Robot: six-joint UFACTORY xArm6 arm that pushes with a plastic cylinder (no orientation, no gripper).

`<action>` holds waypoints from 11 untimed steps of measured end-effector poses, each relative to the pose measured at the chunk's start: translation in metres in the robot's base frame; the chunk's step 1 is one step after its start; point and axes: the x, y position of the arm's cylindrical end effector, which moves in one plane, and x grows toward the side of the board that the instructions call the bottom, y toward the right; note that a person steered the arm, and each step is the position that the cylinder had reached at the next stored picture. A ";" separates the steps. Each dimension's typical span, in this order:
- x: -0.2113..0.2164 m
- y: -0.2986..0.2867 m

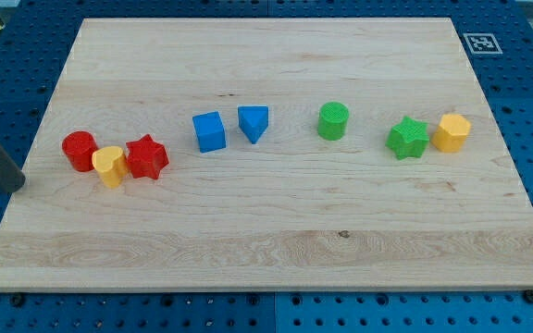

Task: Push red circle into yellow heart

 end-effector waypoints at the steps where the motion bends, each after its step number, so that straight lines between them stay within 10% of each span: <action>1: -0.004 0.004; 11: -0.057 0.027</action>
